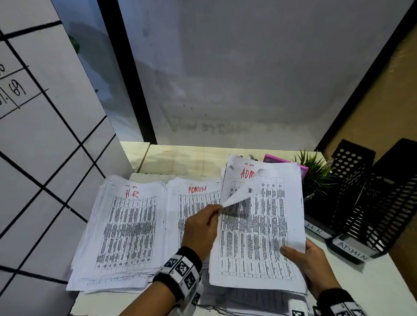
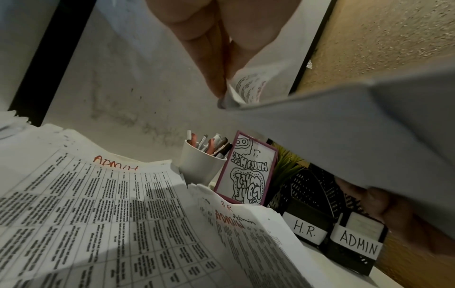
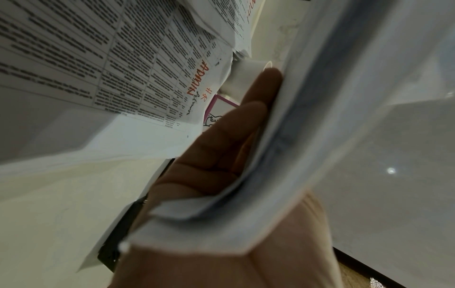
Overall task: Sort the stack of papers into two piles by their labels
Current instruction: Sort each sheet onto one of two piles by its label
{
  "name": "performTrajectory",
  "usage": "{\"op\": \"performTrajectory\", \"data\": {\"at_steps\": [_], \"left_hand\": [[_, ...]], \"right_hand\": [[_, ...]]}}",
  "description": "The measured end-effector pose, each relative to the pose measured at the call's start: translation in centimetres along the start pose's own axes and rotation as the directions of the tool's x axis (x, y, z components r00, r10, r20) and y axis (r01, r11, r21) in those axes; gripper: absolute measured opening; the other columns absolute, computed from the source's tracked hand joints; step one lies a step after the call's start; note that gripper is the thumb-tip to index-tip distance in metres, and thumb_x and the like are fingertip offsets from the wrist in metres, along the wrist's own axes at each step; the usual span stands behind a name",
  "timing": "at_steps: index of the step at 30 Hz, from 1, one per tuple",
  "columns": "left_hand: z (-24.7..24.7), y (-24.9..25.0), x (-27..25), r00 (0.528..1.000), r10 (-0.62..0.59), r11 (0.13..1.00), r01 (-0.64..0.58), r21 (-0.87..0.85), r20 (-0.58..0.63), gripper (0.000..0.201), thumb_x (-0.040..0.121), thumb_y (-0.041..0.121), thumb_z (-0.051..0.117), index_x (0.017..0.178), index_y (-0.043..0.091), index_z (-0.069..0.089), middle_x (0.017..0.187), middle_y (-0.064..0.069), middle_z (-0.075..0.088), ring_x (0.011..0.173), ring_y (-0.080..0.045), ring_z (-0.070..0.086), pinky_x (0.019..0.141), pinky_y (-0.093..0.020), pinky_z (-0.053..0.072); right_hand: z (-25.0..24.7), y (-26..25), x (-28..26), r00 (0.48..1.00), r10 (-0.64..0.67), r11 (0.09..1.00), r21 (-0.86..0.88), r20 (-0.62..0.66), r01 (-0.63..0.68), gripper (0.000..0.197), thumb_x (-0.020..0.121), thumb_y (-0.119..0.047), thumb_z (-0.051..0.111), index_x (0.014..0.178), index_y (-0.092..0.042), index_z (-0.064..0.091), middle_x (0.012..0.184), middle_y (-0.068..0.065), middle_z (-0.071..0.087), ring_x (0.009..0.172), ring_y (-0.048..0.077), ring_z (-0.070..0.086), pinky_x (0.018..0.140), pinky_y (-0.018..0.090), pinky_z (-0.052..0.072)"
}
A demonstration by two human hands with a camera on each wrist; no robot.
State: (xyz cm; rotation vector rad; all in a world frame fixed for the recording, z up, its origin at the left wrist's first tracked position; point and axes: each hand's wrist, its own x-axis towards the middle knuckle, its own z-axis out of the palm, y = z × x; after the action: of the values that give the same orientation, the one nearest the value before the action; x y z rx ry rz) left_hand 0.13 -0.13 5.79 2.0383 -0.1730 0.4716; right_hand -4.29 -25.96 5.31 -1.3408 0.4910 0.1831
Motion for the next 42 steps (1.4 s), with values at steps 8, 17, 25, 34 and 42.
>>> {"op": "performTrajectory", "data": {"at_steps": [8,17,25,34,42], "left_hand": [[0.4,0.4,1.6,0.999,-0.036,0.999,0.036,0.006,0.024,0.003,0.085,0.013,0.070,0.085,0.014,0.067,0.082,0.007,0.065,0.073,-0.007,0.062,0.066,-0.026,0.054],[0.2,0.9,0.2,0.981,0.196,0.980,-0.196,-0.015,0.004,0.009,0.090,0.014,0.060,0.099,0.017,0.061,0.106,-0.001,0.066,0.097,-0.008,0.062,0.086,-0.020,0.051],[0.1,2.3,-0.5,0.991,-0.133,0.966,0.122,-0.226,-0.031,0.022,0.085,0.007,0.069,0.088,0.022,0.054,0.081,0.011,0.067,0.077,0.001,0.067,0.065,-0.010,0.051],[-0.4,3.0,0.9,0.896,-0.440,0.768,0.413,-0.490,0.064,0.013,0.089,0.011,0.063,0.099,0.015,0.057,0.084,-0.003,0.071,0.068,-0.006,0.064,0.061,-0.016,0.048],[0.3,3.2,1.3,0.847,-0.499,0.787,0.532,-0.313,0.183,0.003,0.089,0.009,0.063,0.086,0.009,0.064,0.066,0.002,0.067,0.064,-0.004,0.062,0.064,-0.017,0.047]], "right_hand": [[-0.1,-0.2,0.0,1.000,0.008,1.000,-0.001,0.000,-0.008,0.039,0.068,0.007,0.070,0.106,0.006,0.063,0.098,0.026,0.072,0.082,0.041,0.071,0.072,0.049,0.060],[0.0,-0.2,0.2,1.000,-0.004,1.000,0.019,0.001,0.004,0.044,0.064,0.003,0.071,0.108,0.005,0.063,0.099,0.024,0.073,0.084,0.040,0.071,0.072,0.045,0.060],[0.1,-0.1,0.4,1.000,-0.003,1.000,0.015,0.021,0.003,0.047,0.062,0.001,0.073,0.108,0.004,0.064,0.100,0.023,0.073,0.086,0.041,0.071,0.074,0.046,0.060],[0.2,-0.4,0.4,1.000,-0.019,1.000,0.013,0.004,0.019,0.042,0.066,0.001,0.072,0.107,0.004,0.064,0.099,0.023,0.073,0.085,0.040,0.071,0.076,0.047,0.058],[0.3,-0.3,0.5,1.000,-0.015,1.000,-0.007,-0.002,0.015,0.039,0.068,0.005,0.072,0.106,0.004,0.064,0.098,0.023,0.073,0.084,0.039,0.071,0.077,0.046,0.059]]}}
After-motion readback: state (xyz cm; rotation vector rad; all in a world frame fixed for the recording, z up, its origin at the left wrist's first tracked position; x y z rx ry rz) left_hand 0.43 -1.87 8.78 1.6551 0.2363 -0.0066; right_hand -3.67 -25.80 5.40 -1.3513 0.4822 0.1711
